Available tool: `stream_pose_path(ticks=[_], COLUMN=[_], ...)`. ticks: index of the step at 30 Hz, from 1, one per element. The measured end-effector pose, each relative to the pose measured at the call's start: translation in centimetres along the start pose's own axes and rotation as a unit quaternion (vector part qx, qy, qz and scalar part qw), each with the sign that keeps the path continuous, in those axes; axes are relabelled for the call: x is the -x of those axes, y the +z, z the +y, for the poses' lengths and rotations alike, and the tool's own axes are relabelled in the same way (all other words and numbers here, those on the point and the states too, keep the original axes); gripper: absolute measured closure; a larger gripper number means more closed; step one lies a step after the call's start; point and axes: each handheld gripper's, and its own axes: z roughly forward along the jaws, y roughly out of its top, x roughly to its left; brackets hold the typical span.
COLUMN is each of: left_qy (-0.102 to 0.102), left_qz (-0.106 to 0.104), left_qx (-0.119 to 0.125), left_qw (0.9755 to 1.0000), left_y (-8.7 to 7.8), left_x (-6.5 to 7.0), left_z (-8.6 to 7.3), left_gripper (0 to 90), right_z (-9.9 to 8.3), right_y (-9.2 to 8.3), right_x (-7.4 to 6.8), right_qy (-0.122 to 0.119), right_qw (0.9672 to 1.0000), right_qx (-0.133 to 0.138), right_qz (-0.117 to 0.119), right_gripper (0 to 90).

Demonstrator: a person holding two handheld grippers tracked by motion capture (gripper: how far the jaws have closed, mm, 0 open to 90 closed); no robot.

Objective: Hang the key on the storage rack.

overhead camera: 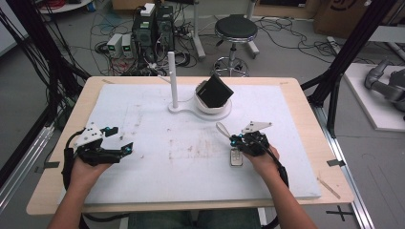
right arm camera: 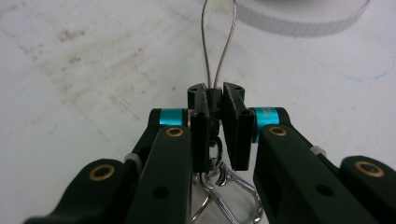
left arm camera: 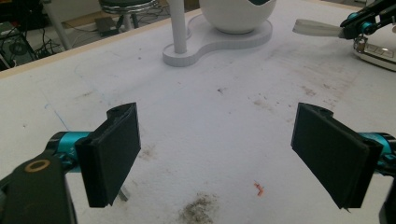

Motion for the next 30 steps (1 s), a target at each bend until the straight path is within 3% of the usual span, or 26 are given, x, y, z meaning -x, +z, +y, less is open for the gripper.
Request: stream_pose_path(ticks=[6,14,30], left_qy=[-0.002,-0.005,-0.010], left_qz=[0.003,0.003,0.010], left_qx=[0.004,0.005,0.009], left_qw=[1.0000,1.0000,0.9999], left_y=[-0.4,-0.7,-1.7], left_x=[-0.1,-0.1,-0.2], left_z=[0.0,-0.1,-0.5], left_gripper=[15.6,15.6,15.6], right_z=[1.1,4.2,11.4], right_y=[-1.0,-2.1,-0.4], right_x=[-0.3,-0.6,-3.2], right_qy=[-0.001,-0.012,-0.063], right_qw=[0.9995,0.9967,0.9912], right_qx=[0.031,0.079,0.116], right_qz=[-0.001,-0.014,-0.007], right_gripper=[82.5,82.6,82.6])
